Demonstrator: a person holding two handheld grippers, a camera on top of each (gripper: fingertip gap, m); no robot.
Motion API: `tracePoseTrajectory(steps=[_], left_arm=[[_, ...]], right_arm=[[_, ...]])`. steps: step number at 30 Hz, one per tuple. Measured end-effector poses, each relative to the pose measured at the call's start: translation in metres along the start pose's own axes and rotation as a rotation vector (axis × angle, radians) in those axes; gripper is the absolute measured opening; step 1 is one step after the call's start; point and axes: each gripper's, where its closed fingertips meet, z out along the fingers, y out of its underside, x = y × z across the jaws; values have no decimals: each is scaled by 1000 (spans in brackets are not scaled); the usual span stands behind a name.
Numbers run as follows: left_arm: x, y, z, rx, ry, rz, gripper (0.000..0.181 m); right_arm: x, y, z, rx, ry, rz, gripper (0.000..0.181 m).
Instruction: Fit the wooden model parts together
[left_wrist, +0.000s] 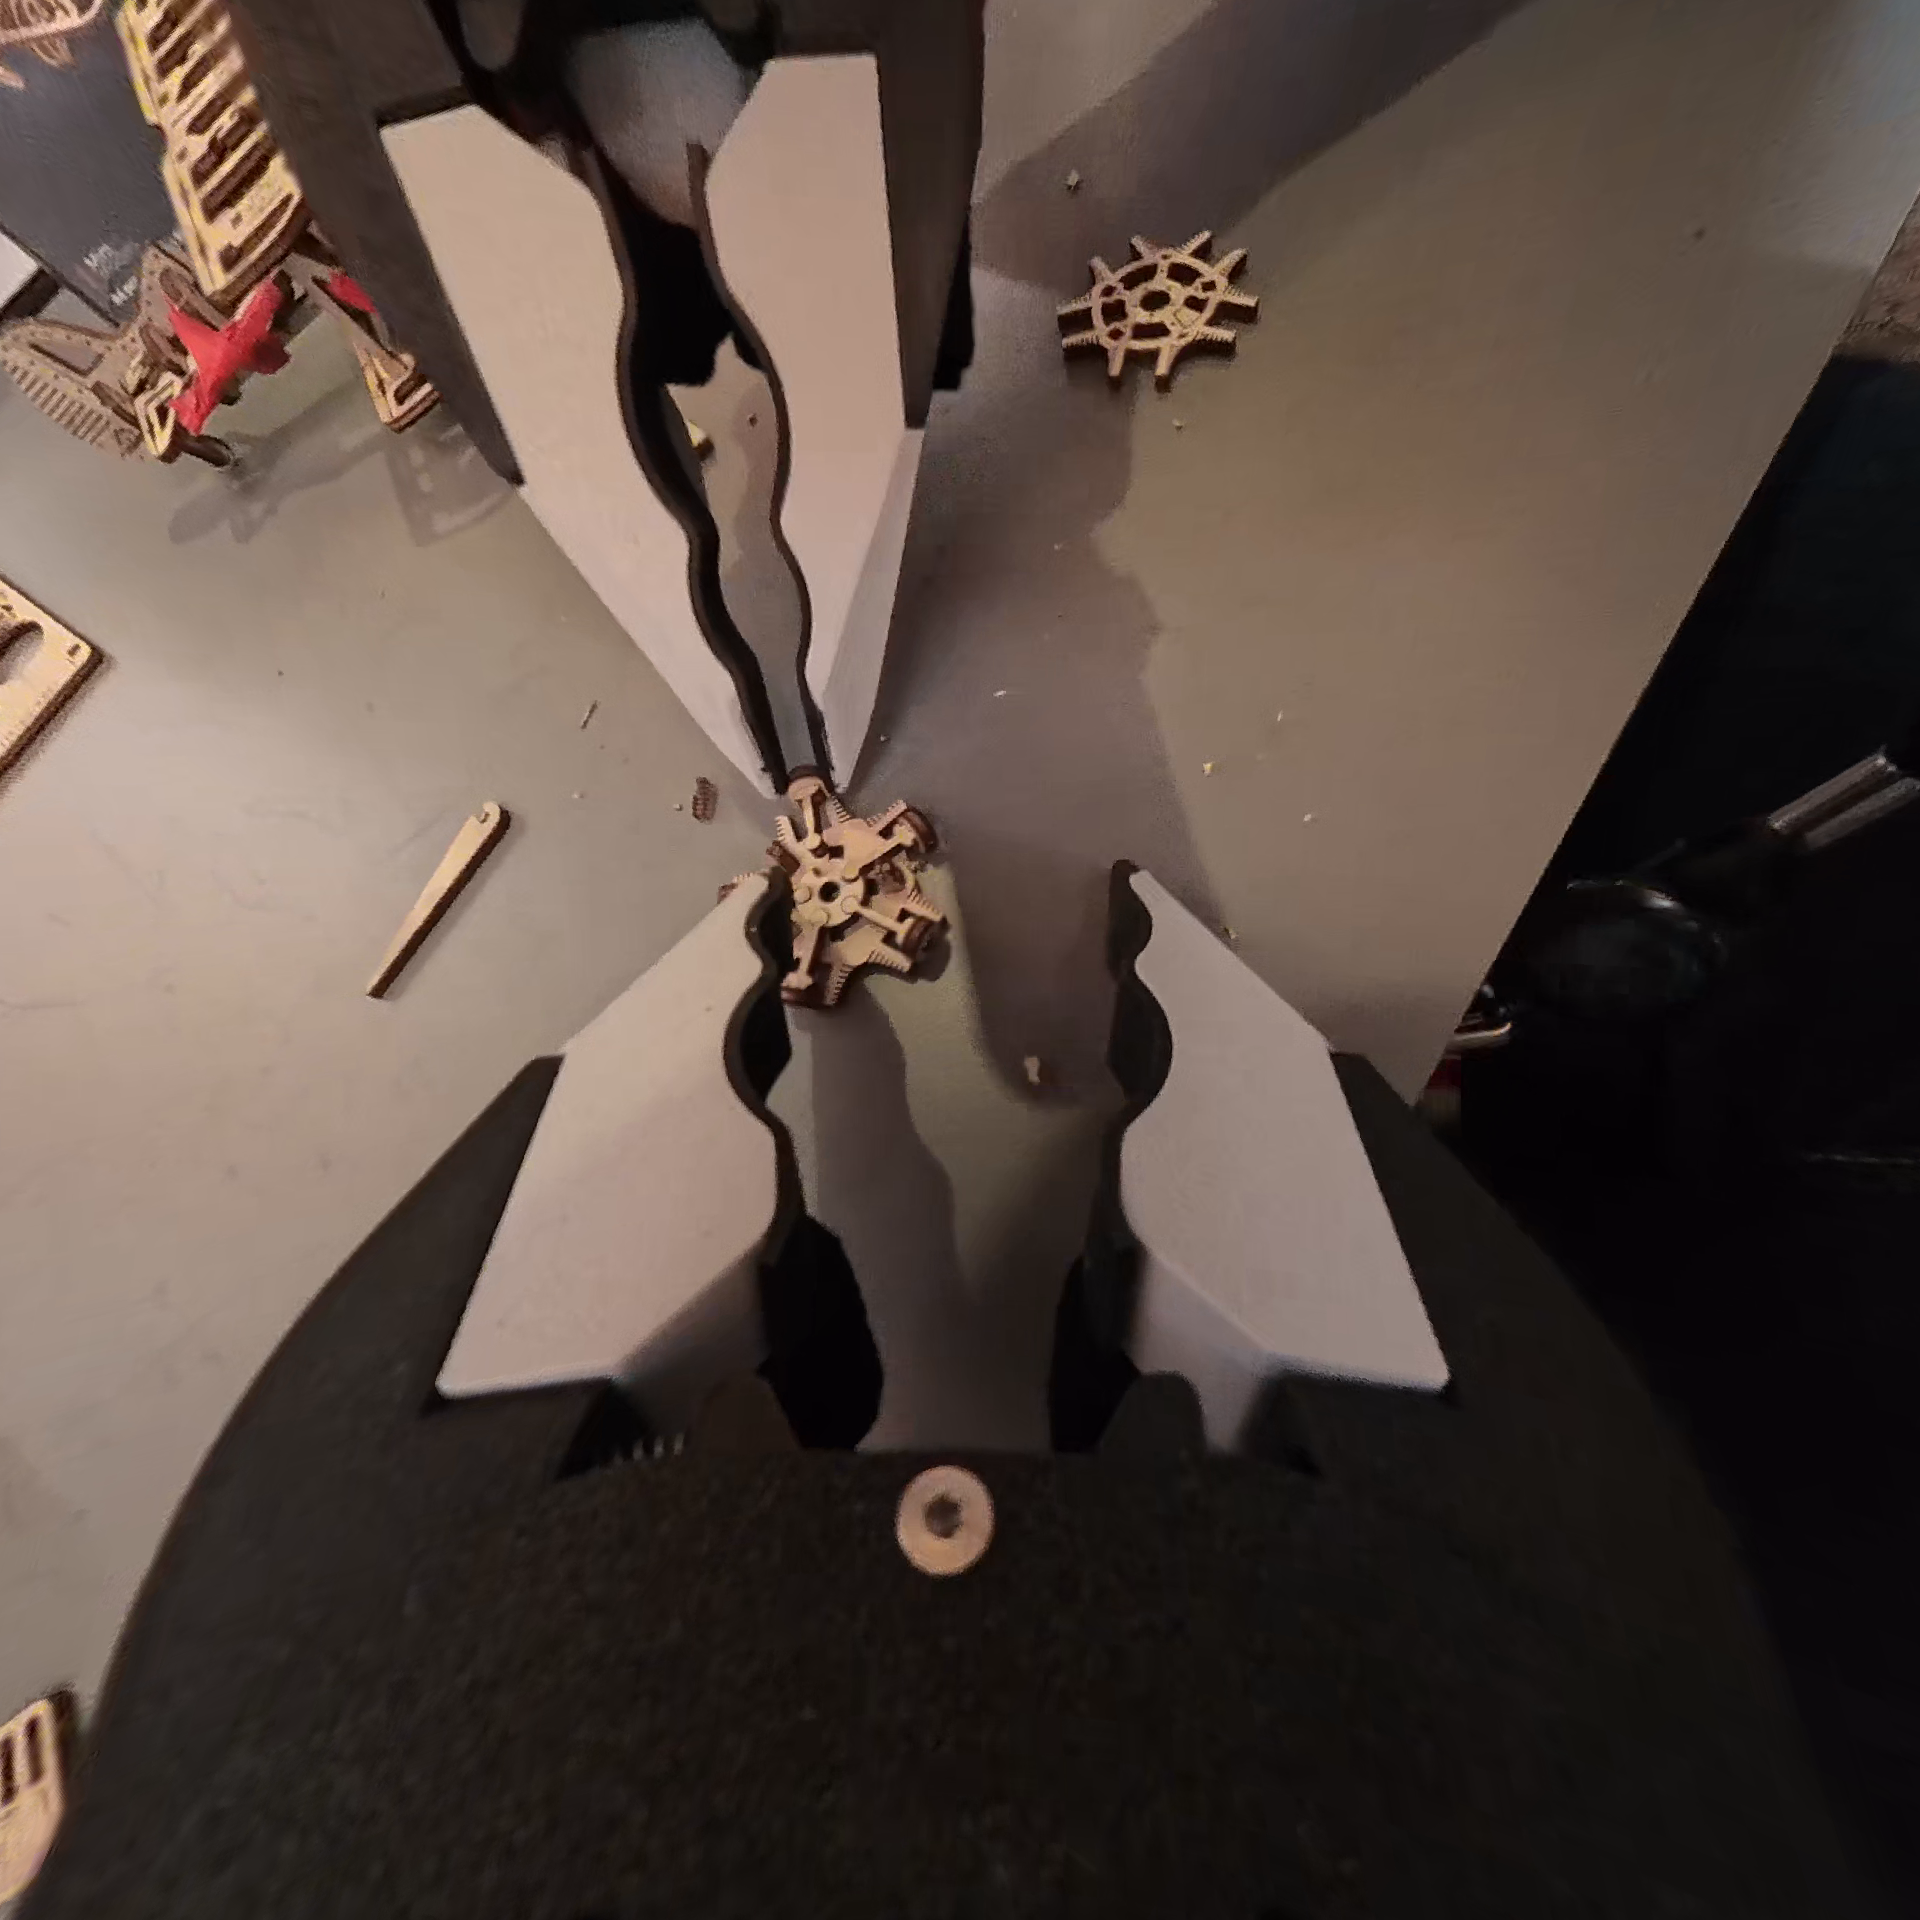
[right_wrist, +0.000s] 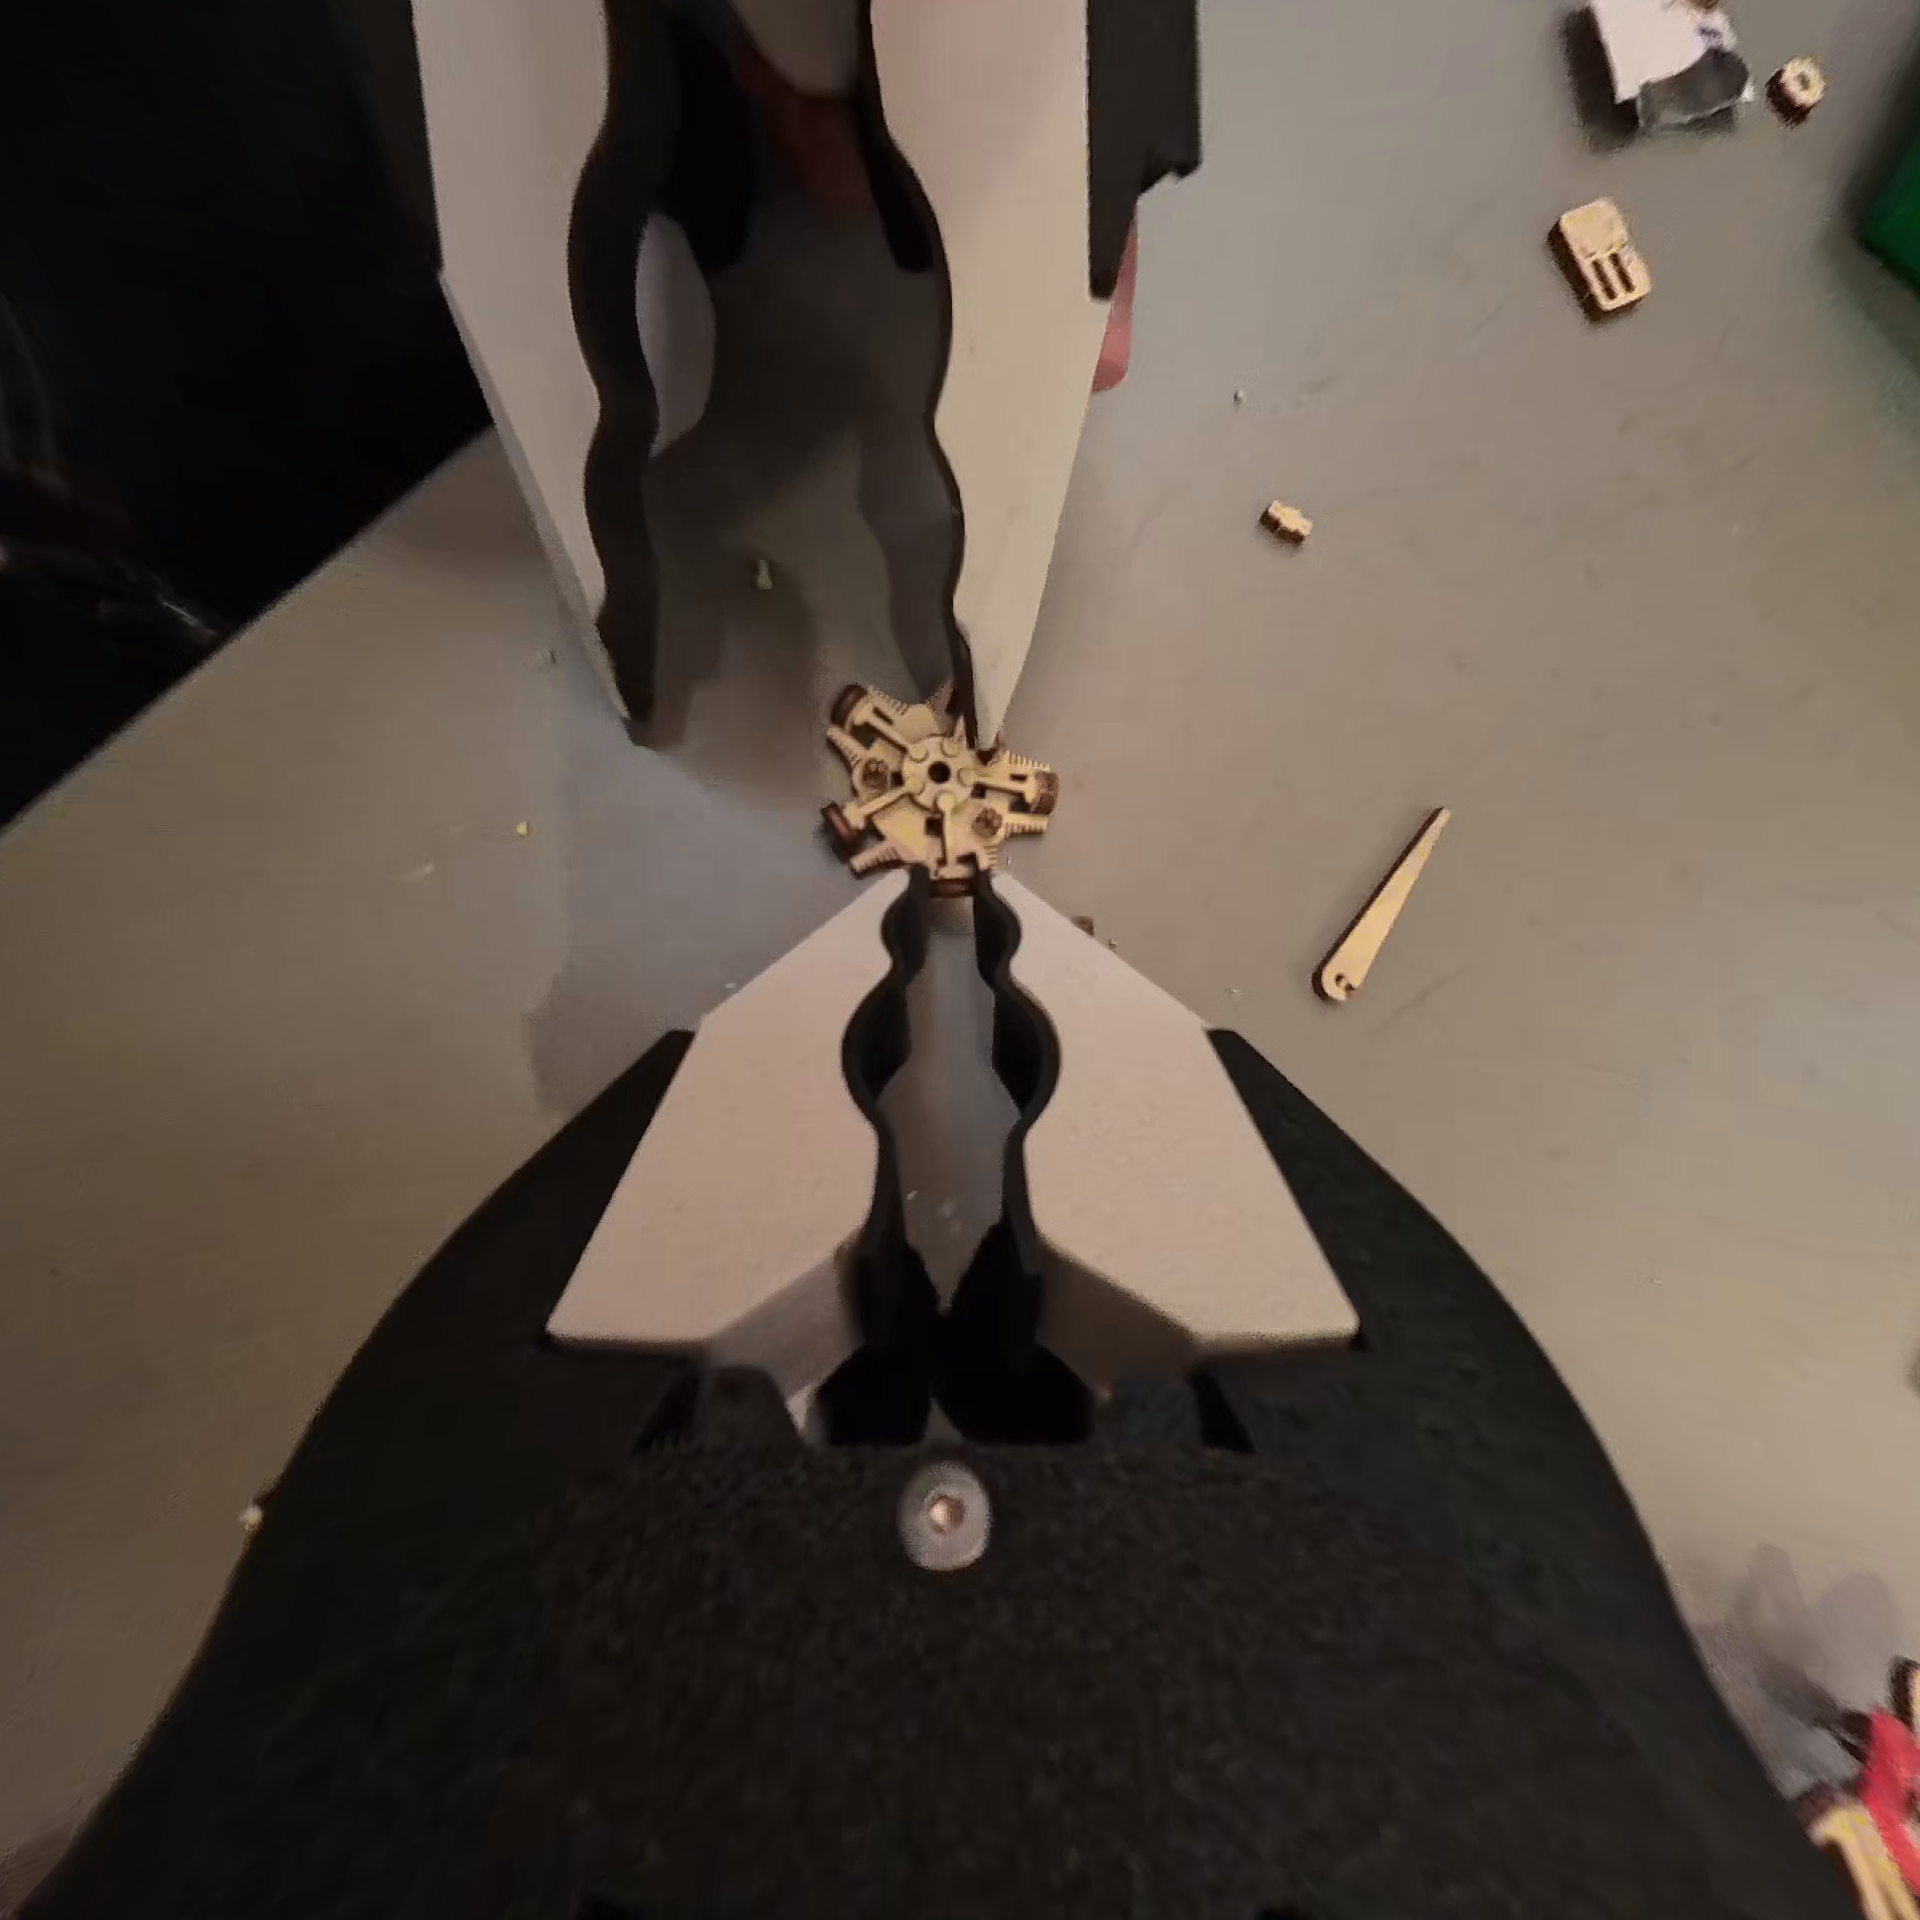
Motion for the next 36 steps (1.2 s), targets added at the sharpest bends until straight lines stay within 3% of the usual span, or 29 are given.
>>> tracePoseTrajectory(steps=[9,28,36], left_arm=[[-3,-2,4,-4,-37,45,63],[0,-3,7,-7,-24,59,51],[-2,0,9,-32,32,-32,46]], right_arm=[[0,2,1,-79,4,-30,7],[0,1,3,-115,-8,-44,7],[-1,1,3,-125,-16,-41,7]])
